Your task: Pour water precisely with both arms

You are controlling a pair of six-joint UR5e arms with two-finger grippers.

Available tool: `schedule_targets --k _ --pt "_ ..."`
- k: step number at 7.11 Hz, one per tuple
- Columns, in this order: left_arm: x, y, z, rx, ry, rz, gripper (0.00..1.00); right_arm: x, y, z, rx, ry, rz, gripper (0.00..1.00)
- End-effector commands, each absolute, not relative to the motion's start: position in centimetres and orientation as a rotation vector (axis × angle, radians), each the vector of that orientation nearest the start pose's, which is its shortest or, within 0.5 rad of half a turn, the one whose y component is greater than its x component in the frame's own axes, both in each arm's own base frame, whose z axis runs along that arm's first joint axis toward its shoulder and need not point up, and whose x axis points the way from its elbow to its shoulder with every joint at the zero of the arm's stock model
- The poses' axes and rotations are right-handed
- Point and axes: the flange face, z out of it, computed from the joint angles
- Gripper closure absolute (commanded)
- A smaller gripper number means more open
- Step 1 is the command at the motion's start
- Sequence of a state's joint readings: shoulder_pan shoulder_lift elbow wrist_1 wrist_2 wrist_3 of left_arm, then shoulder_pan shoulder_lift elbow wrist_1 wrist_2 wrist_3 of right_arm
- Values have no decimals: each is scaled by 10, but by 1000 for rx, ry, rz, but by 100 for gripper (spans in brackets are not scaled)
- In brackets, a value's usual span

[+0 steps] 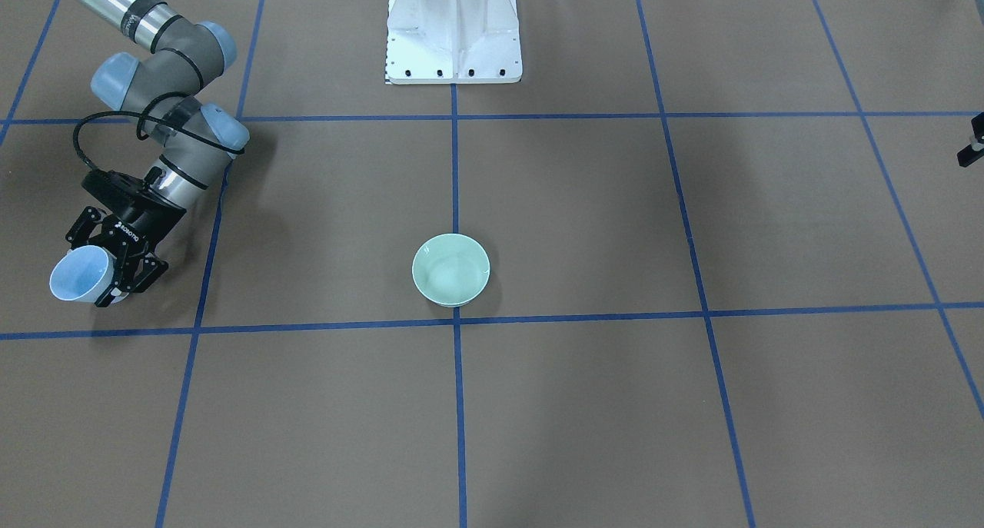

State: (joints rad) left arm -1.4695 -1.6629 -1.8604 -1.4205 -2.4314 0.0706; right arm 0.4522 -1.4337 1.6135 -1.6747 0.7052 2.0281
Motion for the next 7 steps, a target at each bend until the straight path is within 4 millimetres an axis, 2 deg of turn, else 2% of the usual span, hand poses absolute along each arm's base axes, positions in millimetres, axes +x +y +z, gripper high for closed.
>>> schedule_targets --k 1,2,7 --pt "-5 -518 480 204 862 260 0 -403 -424 578 897 -68 879 33" --pt "-5 -518 480 204 862 260 0 -402 -424 578 906 -68 879 1" --pt "-5 -519 481 202 862 259 0 -410 -417 571 905 -93 875 0"
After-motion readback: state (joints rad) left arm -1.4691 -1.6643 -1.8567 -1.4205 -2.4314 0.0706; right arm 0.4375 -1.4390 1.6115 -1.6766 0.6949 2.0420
